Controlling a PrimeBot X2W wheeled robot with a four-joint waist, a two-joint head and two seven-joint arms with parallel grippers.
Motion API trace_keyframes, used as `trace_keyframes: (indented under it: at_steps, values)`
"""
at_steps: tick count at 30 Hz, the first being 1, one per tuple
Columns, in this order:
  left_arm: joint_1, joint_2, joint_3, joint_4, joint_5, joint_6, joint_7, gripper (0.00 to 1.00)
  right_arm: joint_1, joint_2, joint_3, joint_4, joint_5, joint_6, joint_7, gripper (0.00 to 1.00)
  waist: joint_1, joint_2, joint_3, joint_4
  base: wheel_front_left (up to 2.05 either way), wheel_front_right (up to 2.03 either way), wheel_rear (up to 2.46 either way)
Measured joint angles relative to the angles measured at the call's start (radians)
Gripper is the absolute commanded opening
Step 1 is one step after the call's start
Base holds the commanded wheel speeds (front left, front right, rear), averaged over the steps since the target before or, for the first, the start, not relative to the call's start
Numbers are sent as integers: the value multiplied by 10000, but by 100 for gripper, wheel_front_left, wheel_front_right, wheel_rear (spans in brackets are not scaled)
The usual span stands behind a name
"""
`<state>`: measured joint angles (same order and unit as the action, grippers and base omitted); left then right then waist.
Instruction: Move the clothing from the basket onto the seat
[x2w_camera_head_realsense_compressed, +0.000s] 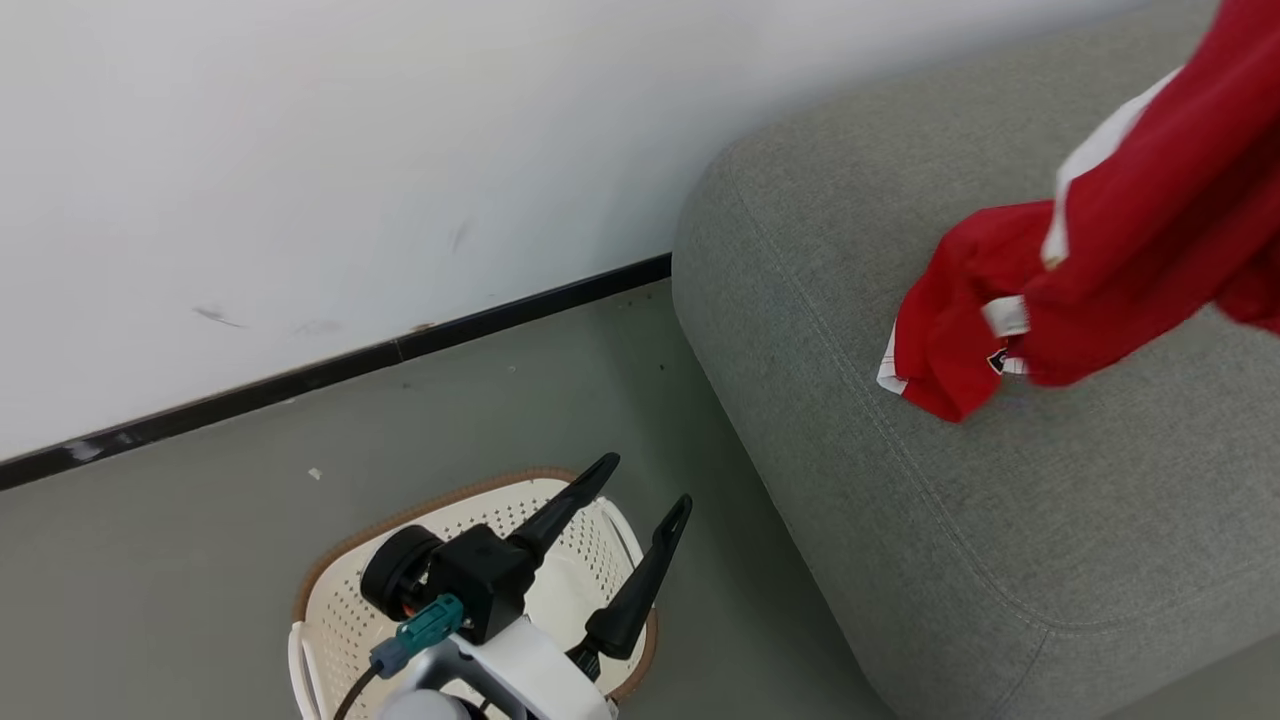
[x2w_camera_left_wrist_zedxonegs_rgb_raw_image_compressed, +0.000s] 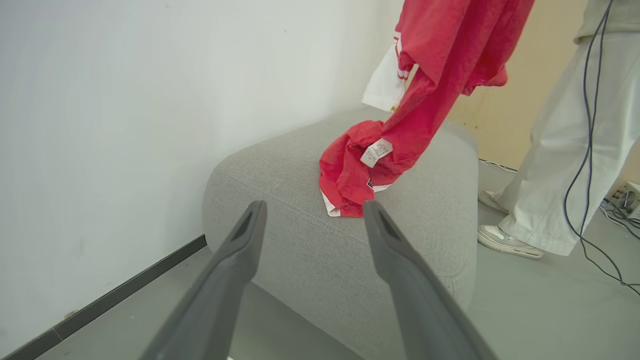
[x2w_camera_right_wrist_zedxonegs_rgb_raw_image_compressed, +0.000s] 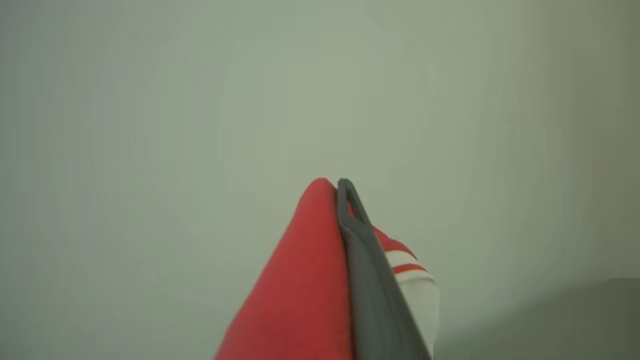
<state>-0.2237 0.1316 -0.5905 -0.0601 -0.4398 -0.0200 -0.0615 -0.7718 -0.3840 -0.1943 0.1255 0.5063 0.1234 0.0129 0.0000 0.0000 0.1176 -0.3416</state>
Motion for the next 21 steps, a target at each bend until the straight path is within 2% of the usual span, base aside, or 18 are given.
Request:
trace_keyframes:
  at_steps: [5,11,16,21]
  values:
    - [-278,63,15,-280,100,69,203,100,-824,-476,-702,1058,-518,0,157,0,0,0,384,98,0,0,0]
    - [-611,115,-44,-610,222,90,514,100,-935,-560,-1204,2579,-1306,0,165,0,0,0,876,265,0,0,0]
    - [-800,203,-107,-825,466,100,709,100,-935,-447,-1369,3473,-1944,0,-171,0,0,0,1286,454,0,0,0]
    - [-988,245,-176,-941,568,102,903,100,-918,36,-1195,4232,-2305,0,-516,0,0,0,1689,673,0,0,0]
